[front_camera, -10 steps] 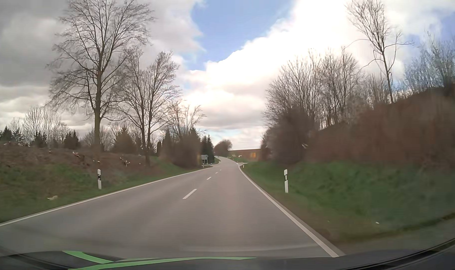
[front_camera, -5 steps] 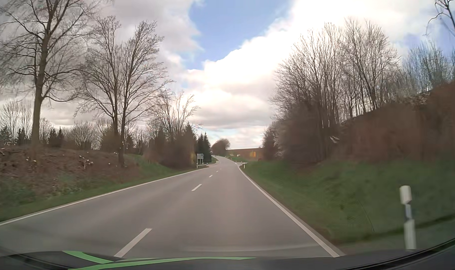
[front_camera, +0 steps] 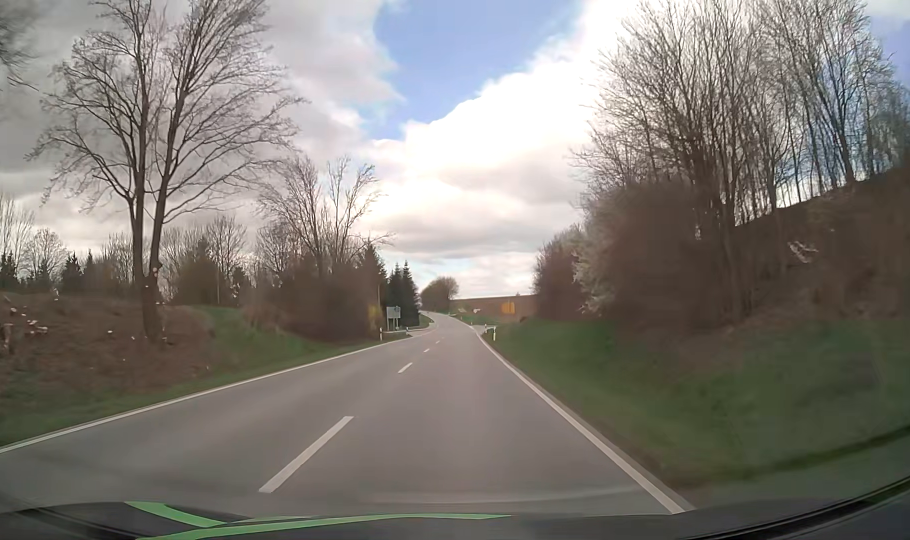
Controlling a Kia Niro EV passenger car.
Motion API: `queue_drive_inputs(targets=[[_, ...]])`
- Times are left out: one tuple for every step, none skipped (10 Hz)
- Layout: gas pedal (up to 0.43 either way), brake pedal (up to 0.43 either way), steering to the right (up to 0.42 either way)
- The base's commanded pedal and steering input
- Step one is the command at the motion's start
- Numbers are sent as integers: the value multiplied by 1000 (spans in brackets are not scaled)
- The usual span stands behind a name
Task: Follow the waypoints while adhering to traffic rules and regulations
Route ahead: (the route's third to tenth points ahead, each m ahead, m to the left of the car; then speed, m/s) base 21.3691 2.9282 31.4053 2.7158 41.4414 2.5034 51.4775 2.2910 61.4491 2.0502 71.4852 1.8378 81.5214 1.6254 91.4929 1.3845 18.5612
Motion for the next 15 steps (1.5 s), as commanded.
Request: queue_drive_inputs(targets=[[150,0,3],[150,0,4],[150,0,4],[150,0,5],[150,0,5],[150,0,5],[150,0,5],[150,0,5],[150,0,5],[138,0,4],[138,0,3],[138,0,3],[138,0,3],[130,0,3],[130,0,3]])
